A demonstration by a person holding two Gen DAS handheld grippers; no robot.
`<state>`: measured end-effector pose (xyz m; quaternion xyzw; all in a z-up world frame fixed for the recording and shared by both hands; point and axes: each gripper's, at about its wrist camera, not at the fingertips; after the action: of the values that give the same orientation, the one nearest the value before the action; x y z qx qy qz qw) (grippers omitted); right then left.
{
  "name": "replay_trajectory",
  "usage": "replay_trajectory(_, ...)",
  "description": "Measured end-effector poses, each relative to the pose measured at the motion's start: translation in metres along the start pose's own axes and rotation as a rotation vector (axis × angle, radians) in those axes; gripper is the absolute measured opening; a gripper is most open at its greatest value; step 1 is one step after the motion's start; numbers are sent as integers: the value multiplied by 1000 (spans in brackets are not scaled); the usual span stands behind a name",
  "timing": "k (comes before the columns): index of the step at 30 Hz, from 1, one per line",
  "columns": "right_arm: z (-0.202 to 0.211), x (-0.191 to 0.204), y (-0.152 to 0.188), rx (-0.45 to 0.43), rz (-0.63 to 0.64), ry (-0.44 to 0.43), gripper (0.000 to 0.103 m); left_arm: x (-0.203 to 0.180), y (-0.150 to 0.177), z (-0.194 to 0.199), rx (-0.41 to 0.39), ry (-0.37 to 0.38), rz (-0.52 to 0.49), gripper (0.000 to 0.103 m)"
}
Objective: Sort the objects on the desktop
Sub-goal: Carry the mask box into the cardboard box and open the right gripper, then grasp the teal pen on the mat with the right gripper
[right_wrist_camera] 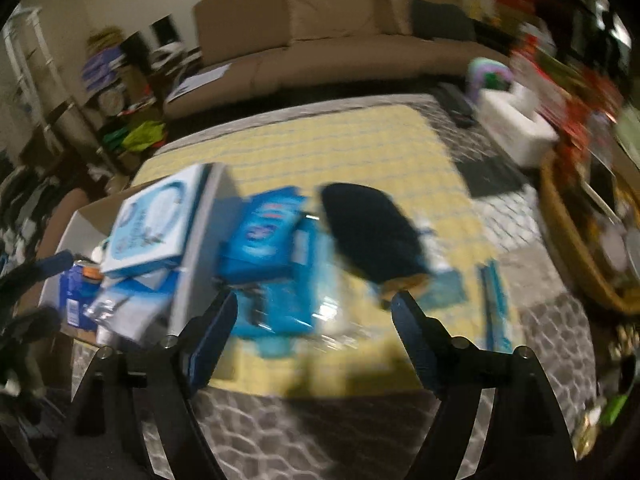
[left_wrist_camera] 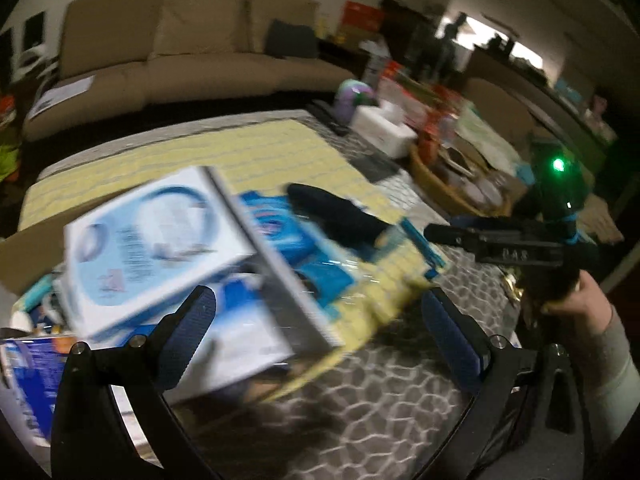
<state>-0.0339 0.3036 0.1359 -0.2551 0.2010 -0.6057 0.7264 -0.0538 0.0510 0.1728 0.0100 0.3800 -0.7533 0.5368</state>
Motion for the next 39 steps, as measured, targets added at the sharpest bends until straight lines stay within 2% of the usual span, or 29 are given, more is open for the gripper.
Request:
replay_trajectory(6,21,-81,50,2,-94,83,82,-63,21,-53,63,68,-28,103)
replay_trajectory(11,19,-128,88,17,-130,128,81,-111,46,-105,117,100,-56,103)
replay_trajectory(13,14,-143,103,20,-143,127,76,-126,54,-127,132,99,-72,103)
replay_trajectory(15,6,-154,114,28,-159,116,60,-137,61,-147,141,96,-84,103)
replay_trajectory(16,2,-160,119,30,-167,109,57,-141,62,-157,142,91,-89,103)
replay_trajectory(21,-11,-175,129,-5,-181,61,47,-160,66,-192,133,82,-123,103)
replay_trajectory(28,-39,-177,124,7,-134,7,44,-180,77,-234,142,77,-255,103)
replay_trajectory(37,-68,-180,120,40,-93,10,45,-179,75,-273,166,22,-242,103)
replay_trajectory(39,-74,-180,120,48,-78,15,45,-178,75,-279,174,14,-241,100)
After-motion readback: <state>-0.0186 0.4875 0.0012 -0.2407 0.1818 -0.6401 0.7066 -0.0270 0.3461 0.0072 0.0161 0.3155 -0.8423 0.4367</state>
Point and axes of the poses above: each gripper's, at about its wrist camera, not at the fingertips, and z roughly against the way its jaws point, x to its left, y to its underside, and after that the axes turned 14 degrees about z, right-handed
